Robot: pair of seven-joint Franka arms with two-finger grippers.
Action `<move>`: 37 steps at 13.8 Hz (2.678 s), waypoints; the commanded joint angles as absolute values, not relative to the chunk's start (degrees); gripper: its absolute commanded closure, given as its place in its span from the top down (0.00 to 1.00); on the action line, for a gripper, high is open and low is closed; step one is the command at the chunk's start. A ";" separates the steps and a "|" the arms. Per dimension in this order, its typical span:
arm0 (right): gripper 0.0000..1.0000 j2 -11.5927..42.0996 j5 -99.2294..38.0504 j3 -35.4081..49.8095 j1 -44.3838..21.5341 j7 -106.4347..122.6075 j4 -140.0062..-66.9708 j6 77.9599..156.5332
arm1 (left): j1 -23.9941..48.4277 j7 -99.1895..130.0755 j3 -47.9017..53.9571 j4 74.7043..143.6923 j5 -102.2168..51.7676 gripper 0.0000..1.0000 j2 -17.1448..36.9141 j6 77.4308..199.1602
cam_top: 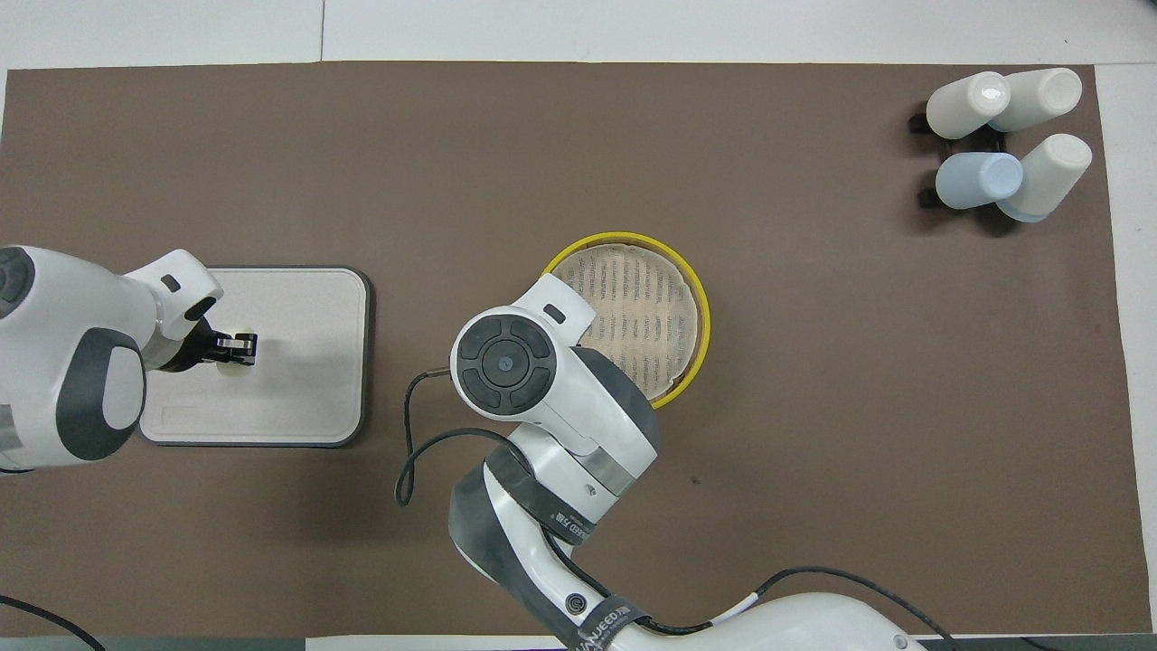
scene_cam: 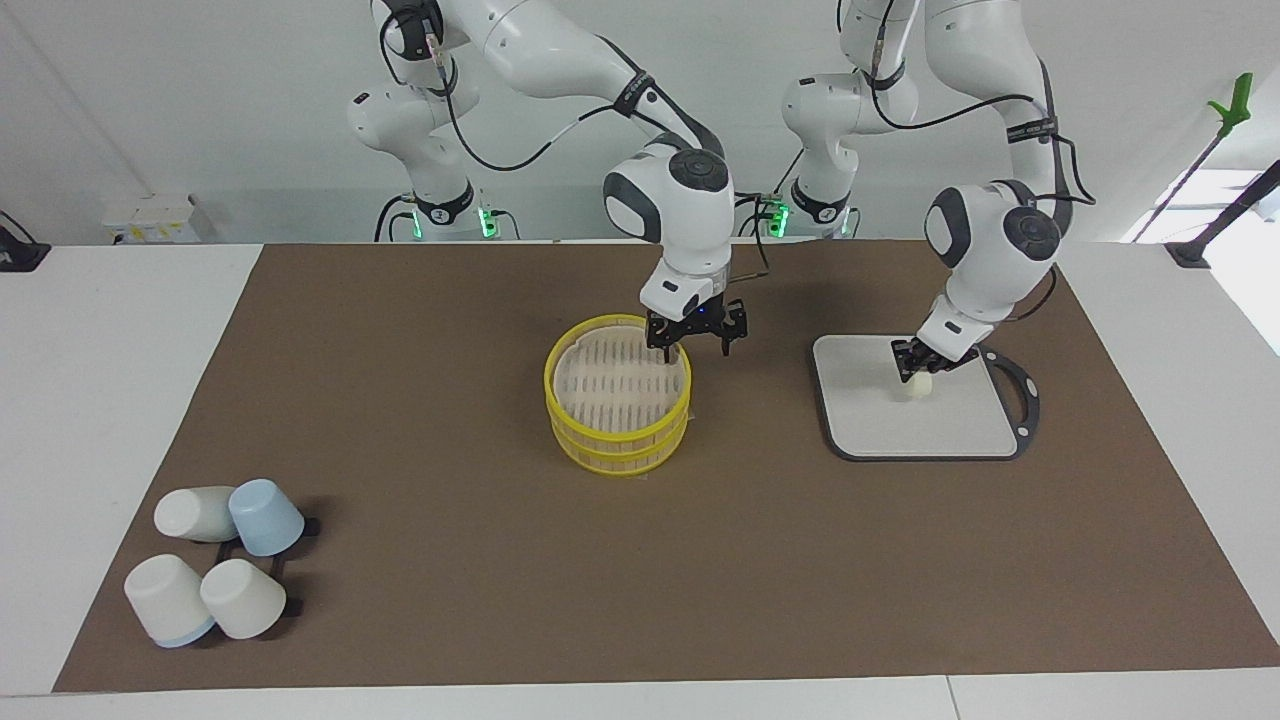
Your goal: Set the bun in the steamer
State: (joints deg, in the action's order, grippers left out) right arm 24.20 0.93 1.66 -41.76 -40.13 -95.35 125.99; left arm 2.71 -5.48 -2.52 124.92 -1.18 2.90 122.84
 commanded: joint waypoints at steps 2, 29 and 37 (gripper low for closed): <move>1.00 22.06 1.05 1.58 -41.31 -38.67 -99.40 130.60 | 2.99 -5.63 -2.90 105.08 -1.93 0.26 2.64 99.47; 0.00 11.44 2.20 0.79 -20.60 -7.43 -81.83 84.94 | 9.89 11.69 -0.36 97.46 -3.78 0.28 0.26 95.24; 0.00 5.27 2.72 0.70 2.11 21.62 -86.74 76.20 | 39.62 51.84 -0.53 100.53 -3.43 0.28 17.56 126.36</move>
